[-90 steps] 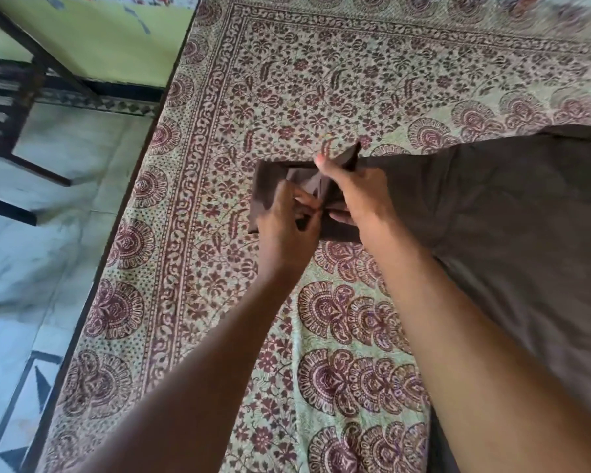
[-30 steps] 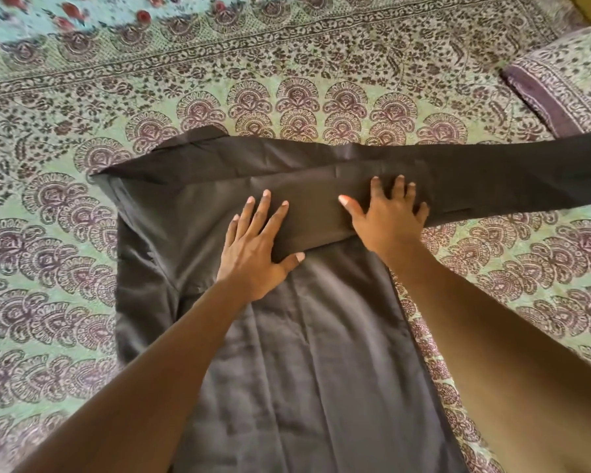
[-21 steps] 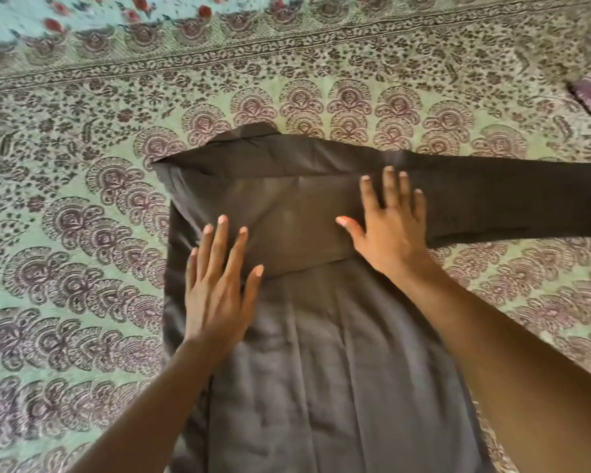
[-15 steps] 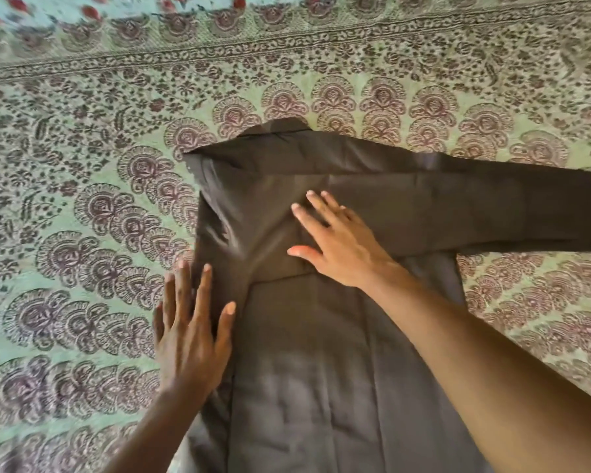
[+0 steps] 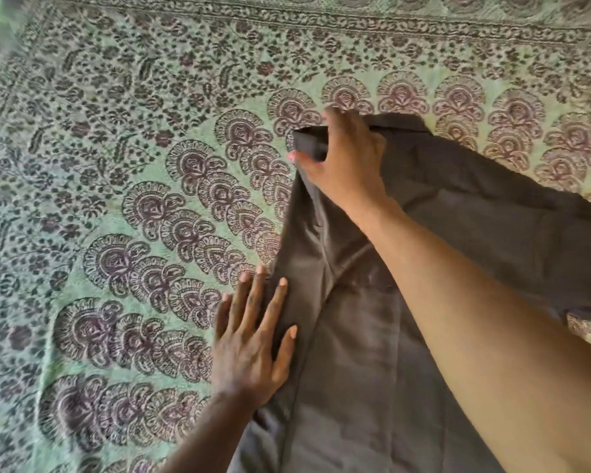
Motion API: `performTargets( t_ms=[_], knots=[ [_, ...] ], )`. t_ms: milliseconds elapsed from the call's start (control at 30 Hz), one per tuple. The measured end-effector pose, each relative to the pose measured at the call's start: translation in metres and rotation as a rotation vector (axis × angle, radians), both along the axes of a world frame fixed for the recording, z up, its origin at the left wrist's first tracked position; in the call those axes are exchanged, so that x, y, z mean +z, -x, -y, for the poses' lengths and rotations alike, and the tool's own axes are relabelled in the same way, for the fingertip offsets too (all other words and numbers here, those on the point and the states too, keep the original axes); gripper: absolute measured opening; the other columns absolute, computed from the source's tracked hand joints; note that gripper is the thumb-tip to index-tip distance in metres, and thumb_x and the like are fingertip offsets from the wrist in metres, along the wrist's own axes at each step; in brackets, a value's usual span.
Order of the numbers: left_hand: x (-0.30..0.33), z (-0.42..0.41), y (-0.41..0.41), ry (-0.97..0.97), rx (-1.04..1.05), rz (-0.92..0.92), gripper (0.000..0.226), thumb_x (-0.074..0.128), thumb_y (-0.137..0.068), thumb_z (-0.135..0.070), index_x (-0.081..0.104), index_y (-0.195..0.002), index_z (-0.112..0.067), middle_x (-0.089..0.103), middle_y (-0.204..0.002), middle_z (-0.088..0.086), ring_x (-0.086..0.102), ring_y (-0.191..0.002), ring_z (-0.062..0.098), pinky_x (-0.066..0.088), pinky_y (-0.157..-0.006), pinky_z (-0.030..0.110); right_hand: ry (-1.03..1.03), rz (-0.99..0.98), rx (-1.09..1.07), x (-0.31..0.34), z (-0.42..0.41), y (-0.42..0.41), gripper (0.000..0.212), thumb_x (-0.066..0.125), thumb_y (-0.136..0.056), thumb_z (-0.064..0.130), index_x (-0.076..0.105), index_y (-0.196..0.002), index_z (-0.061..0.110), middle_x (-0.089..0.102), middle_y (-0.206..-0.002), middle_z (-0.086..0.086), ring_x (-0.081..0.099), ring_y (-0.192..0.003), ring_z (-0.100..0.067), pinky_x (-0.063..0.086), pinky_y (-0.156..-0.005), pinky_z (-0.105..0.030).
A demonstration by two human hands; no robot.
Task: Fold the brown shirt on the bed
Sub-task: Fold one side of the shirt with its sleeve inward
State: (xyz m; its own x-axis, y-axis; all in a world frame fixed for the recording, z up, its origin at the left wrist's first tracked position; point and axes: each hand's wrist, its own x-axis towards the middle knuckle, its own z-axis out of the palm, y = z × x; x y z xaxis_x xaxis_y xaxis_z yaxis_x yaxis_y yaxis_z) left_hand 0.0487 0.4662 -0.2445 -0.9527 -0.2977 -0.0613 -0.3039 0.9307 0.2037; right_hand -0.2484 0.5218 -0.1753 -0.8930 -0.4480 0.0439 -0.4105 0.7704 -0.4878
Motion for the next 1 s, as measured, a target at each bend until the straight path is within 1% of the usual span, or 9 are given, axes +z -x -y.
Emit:
performTargets(
  t_ms=[133,233,433,533,700,767,833,900,1000],
  knots=[
    [0.001,0.002,0.0,-0.031,-0.011,0.007,0.073,0.044,-0.098,-0.056,0.028,-0.165,-0.03,0.017,-0.175,0.003,0.017,-0.161,0.025,0.027,-0.125,0.052,0.07,0.237,-0.044,0.002,0.03,0.034,0.03,0.084,-0.085,0.025,0.073,-0.103,0.005,0.074,-0.111,-0.011,0.067,-0.109,-0.027,0.053,-0.097,-0.041],
    [0.001,0.002,0.001,-0.049,-0.01,0.011,0.075,0.045,-0.097,-0.056,0.026,-0.165,-0.029,0.015,-0.175,0.002,0.018,-0.161,0.025,0.027,-0.125,0.051,0.083,0.256,-0.116,-0.001,0.028,0.053,0.024,0.088,-0.081,0.016,0.077,-0.1,0.006,0.074,-0.12,-0.013,0.069,-0.111,-0.024,0.047,-0.087,-0.021],
    [0.001,0.003,0.0,-0.085,0.008,0.035,0.076,0.047,-0.097,-0.057,0.024,-0.165,-0.032,0.012,-0.176,0.0,0.017,-0.161,0.024,0.023,-0.127,0.048,0.106,0.259,-0.069,-0.012,0.022,0.067,0.015,0.087,-0.082,0.014,0.077,-0.092,0.013,0.074,-0.088,-0.004,0.072,-0.083,-0.018,0.054,-0.073,-0.026],
    [0.0,0.003,-0.001,-0.083,0.007,0.041,0.077,0.046,-0.097,-0.057,0.024,-0.165,-0.031,0.011,-0.176,0.001,0.017,-0.161,0.025,0.022,-0.126,0.049,0.013,0.144,0.032,-0.014,0.02,0.061,0.017,0.078,-0.09,0.009,0.073,-0.106,0.011,0.072,-0.098,-0.006,0.067,-0.089,-0.019,0.052,-0.081,-0.028],
    [0.0,0.003,-0.001,-0.081,0.0,0.03,0.078,0.047,-0.096,-0.057,0.026,-0.165,-0.029,0.014,-0.175,0.002,0.022,-0.16,0.027,0.026,-0.124,0.05,-0.034,-0.447,0.209,-0.009,0.013,0.003,0.013,0.067,-0.09,0.01,0.067,-0.101,0.002,0.06,-0.102,-0.018,0.058,-0.093,-0.036,0.051,-0.082,-0.045],
    [0.0,0.003,-0.001,-0.083,0.002,0.033,0.078,0.046,-0.095,-0.057,0.026,-0.165,-0.029,0.014,-0.175,0.002,0.023,-0.16,0.027,0.027,-0.124,0.051,-0.175,-0.378,0.354,-0.024,0.005,-0.031,0.027,0.065,-0.093,0.024,0.069,-0.106,0.0,0.061,-0.107,-0.019,0.061,-0.096,-0.038,0.053,-0.083,-0.052],
    [0.0,0.002,-0.001,-0.086,0.006,0.028,0.078,0.045,-0.096,-0.057,0.026,-0.165,-0.029,0.014,-0.175,0.002,0.022,-0.16,0.027,0.027,-0.124,0.052,-0.398,-0.192,0.401,-0.041,-0.005,-0.054,0.06,0.054,-0.098,0.048,0.061,-0.135,0.001,0.057,-0.138,-0.021,0.058,-0.122,-0.041,0.049,-0.101,-0.055],
    [0.0,0.002,0.0,-0.084,0.004,0.024,0.078,0.046,-0.095,-0.057,0.026,-0.165,-0.028,0.014,-0.175,0.002,0.022,-0.16,0.027,0.027,-0.124,0.052,-0.514,-0.108,0.383,-0.048,-0.008,-0.05,0.085,0.033,-0.098,0.067,0.038,-0.157,0.006,0.034,-0.164,-0.018,0.039,-0.148,-0.036,0.031,-0.12,-0.056],
    [0.0,0.003,0.001,-0.074,0.001,0.024,0.078,0.046,-0.096,-0.057,0.026,-0.165,-0.027,0.014,-0.175,0.003,0.023,-0.16,0.028,0.027,-0.123,0.051,-0.633,-0.07,0.353,-0.048,0.003,-0.016,0.103,0.007,-0.092,0.085,0.009,-0.166,0.012,0.004,-0.175,-0.007,0.009,-0.161,-0.024,0.005,-0.128,-0.058]
  ],
)
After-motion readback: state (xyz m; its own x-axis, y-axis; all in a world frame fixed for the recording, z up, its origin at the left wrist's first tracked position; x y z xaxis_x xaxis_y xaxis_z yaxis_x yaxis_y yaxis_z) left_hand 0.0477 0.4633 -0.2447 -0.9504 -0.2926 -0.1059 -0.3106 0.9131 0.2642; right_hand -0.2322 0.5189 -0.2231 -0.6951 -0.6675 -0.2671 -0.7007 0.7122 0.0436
